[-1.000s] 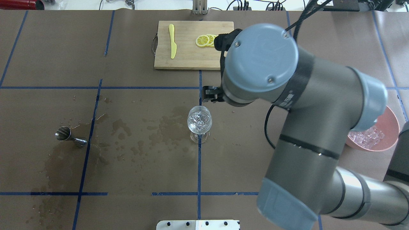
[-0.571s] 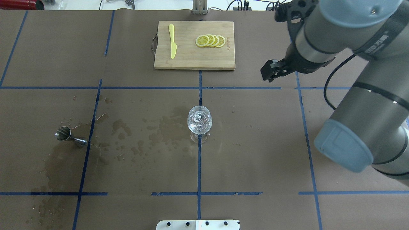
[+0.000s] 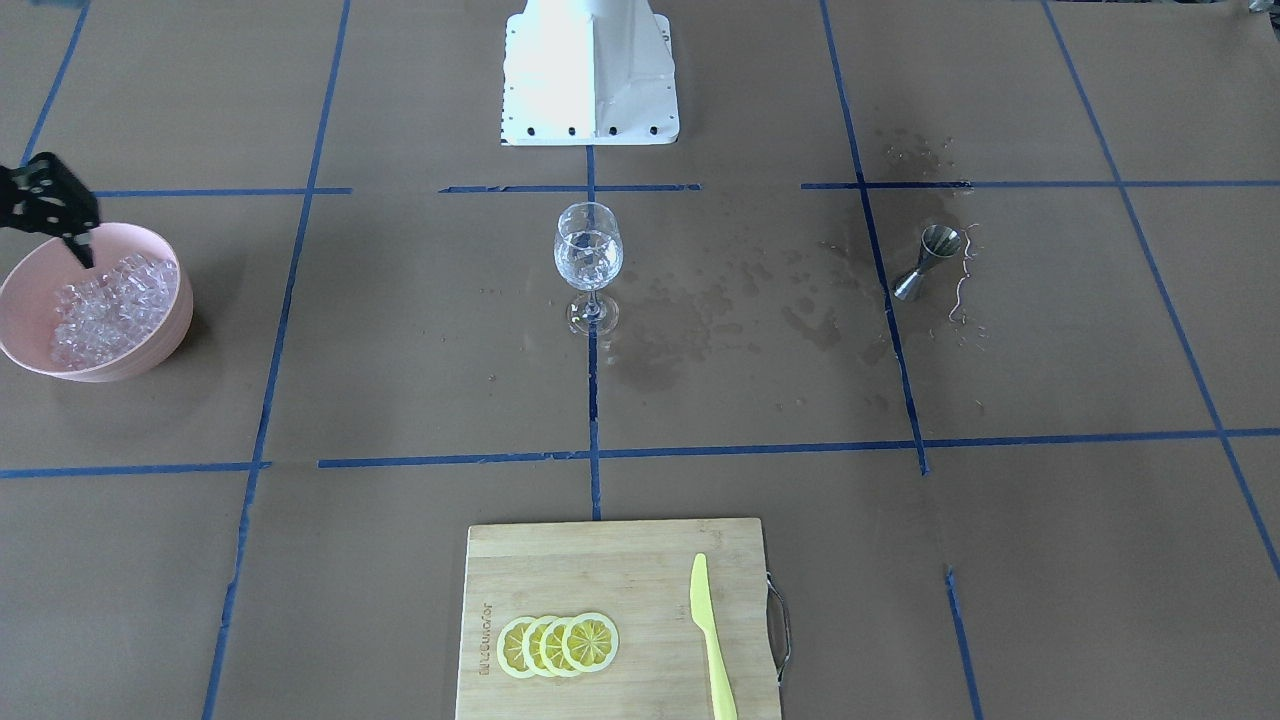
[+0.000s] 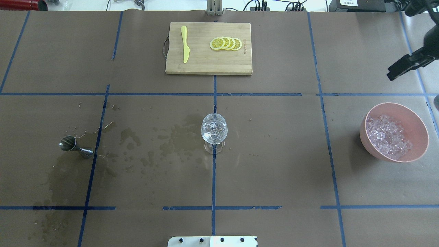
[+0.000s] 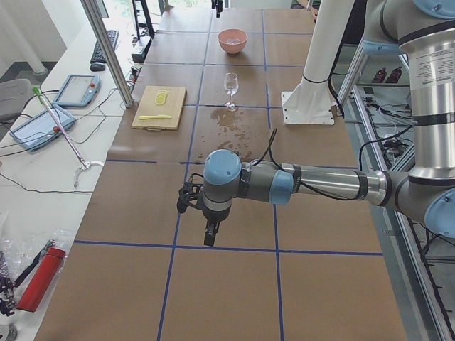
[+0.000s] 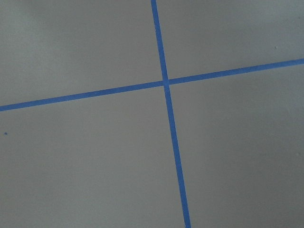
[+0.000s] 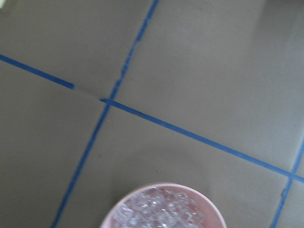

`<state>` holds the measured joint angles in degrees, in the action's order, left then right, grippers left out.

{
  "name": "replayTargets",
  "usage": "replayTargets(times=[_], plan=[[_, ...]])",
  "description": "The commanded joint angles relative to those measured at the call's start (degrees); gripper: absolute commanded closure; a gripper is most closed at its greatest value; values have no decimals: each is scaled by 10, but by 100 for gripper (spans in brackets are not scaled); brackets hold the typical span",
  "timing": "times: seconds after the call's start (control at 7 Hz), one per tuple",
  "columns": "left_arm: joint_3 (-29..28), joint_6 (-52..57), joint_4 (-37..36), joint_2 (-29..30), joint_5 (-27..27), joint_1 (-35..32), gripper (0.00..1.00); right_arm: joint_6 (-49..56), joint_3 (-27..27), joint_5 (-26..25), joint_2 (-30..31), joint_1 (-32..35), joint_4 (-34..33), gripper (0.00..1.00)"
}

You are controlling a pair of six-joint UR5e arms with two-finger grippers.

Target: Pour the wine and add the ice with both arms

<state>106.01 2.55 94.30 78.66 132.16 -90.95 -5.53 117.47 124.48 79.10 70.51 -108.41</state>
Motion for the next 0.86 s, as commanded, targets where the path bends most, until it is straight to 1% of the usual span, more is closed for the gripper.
replayTargets(times=[0.0, 0.14, 0.29, 0.43, 0.71], plan=[[1, 0, -3, -7, 4, 1, 0, 186, -88, 29, 88, 113, 21, 0], [-1, 0, -2, -10, 4, 2, 0, 200, -118, 29, 121, 145, 21, 0], [1, 0, -7, -21, 5, 2, 0, 199, -139, 25, 148, 151, 21, 0], [2, 1, -23, -22, 6, 2, 0, 199, -150, 28, 158, 173, 21, 0], [2, 1, -32, -22, 6, 2, 0, 198, -151, 30, 168, 208, 21, 0]])
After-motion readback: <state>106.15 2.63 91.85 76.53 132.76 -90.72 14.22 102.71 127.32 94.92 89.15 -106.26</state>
